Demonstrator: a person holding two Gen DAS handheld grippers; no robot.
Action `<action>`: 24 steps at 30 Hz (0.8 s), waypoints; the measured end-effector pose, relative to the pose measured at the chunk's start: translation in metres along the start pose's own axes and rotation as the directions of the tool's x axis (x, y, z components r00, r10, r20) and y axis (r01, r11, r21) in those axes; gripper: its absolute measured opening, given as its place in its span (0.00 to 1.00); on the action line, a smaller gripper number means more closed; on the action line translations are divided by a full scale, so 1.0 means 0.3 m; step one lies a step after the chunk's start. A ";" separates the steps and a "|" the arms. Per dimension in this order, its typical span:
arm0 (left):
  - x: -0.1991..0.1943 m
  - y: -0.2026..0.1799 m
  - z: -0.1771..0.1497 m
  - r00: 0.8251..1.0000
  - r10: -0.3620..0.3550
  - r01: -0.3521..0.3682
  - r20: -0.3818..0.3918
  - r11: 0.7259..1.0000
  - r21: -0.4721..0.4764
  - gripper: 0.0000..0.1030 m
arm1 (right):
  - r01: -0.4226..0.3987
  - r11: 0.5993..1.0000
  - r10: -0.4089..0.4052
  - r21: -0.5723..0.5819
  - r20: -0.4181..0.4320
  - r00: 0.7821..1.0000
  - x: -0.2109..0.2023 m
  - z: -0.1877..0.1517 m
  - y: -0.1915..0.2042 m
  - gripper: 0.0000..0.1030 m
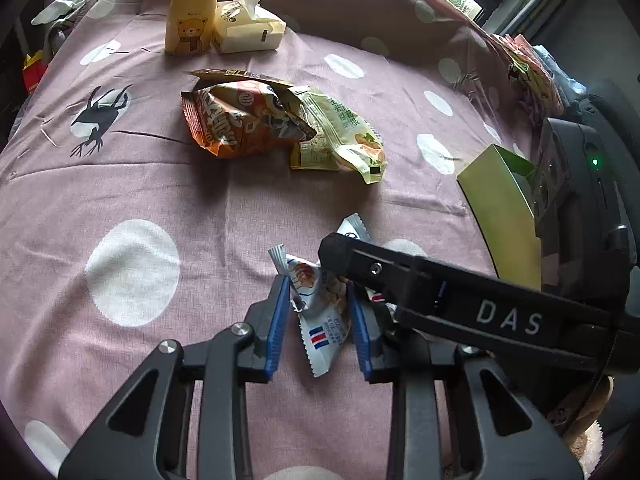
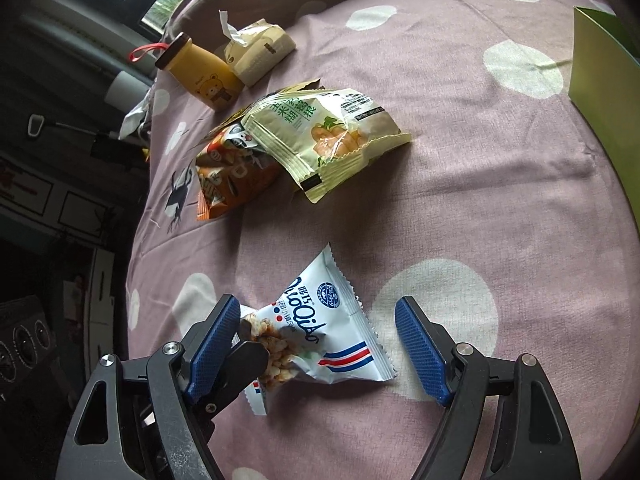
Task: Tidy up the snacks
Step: 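Close the right gripper on the white-and-blue peanut packet and lift it, then carry the peanut packet into the green box and lower it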
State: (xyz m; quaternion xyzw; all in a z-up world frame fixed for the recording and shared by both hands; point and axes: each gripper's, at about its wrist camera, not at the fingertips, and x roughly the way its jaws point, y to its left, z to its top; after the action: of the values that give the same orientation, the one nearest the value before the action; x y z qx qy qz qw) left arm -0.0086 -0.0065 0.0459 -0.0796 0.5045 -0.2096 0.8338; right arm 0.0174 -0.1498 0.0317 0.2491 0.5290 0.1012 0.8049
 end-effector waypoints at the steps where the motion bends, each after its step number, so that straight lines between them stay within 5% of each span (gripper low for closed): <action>1: -0.003 0.003 -0.002 1.000 0.004 -0.004 -0.006 1.000 0.000 0.31 | -0.003 1.000 0.003 -0.004 -0.005 1.000 0.000 0.000 0.002 0.78; 6: 0.000 -0.011 -0.017 0.999 0.031 -0.030 -0.022 0.999 0.043 0.30 | -0.017 1.000 0.016 -0.014 -0.020 1.000 0.007 -0.007 0.017 0.76; 15: 0.008 -0.023 -0.019 0.999 0.042 -0.042 -0.009 0.998 0.043 0.27 | -0.071 0.997 0.070 -0.020 -0.019 0.997 -0.003 -0.016 0.032 0.57; 24: -0.040 -0.056 -0.017 0.996 0.058 -0.059 0.066 0.998 0.021 0.28 | -0.040 0.996 0.044 -0.078 0.053 0.998 -0.061 -0.031 0.088 0.56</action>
State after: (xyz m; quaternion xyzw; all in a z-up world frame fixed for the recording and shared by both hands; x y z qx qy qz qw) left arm -0.0225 -0.0162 0.0588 -0.0619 0.4765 -0.1881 0.8566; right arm 0.0039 -0.1324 0.0566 0.2318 0.4970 0.1314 0.8258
